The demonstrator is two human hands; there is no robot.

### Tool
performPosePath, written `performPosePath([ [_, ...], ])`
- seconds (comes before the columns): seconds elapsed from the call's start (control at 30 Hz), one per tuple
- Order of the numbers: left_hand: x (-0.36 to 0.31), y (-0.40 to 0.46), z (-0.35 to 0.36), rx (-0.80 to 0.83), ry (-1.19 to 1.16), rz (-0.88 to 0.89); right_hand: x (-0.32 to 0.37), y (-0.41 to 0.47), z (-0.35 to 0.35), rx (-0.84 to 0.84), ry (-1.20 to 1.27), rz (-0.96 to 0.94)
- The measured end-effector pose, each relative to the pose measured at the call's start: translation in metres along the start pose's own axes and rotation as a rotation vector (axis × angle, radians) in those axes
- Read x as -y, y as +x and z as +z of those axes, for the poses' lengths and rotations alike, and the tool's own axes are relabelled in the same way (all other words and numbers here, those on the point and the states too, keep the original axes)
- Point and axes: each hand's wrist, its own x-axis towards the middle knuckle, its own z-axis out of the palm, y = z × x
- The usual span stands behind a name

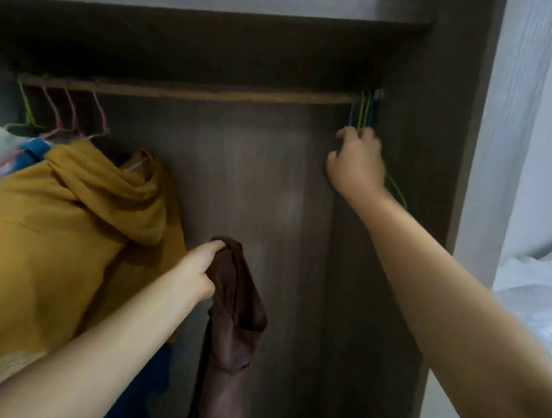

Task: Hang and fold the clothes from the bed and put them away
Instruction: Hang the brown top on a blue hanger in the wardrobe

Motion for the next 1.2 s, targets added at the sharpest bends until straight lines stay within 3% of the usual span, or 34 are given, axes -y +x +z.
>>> performPosePath([
  [0.13,-0.017,0.034,-0.007,0.069,0.027,-0.031,-0.017,0.038,0.010,0.158,-0.286,0.171],
  [0.23,-0.030,0.052,-0.020,0.140,0.065,-0.054,-0.029,0.046,0.021,0.233,-0.323,0.279],
  [0.67,-0.019,0.102,-0.077,0.271,0.304,-0.222,-0.016,0.038,0.063,-0.087,-0.107,0.229],
  [0.83,-0.012,0.126,-0.082,0.284,0.422,-0.145,-0.005,0.017,0.073,-0.165,-0.025,0.150],
  [0.9,-0.014,0.136,-0.079,0.295,0.455,-0.102,-0.014,-0.028,0.091,-0.256,0.055,0.104],
  [0.97,-0.018,0.143,-0.074,0.318,0.487,-0.099,-0.023,-0.080,0.107,-0.291,0.190,0.172],
  [1.1,-0.018,0.154,-0.065,0.335,0.484,-0.166,-0.022,-0.124,0.121,-0.229,0.750,0.418],
  [1.2,-0.013,0.158,-0.061,0.330,0.484,-0.211,-0.005,-0.131,0.113,-0.150,0.898,0.489],
])
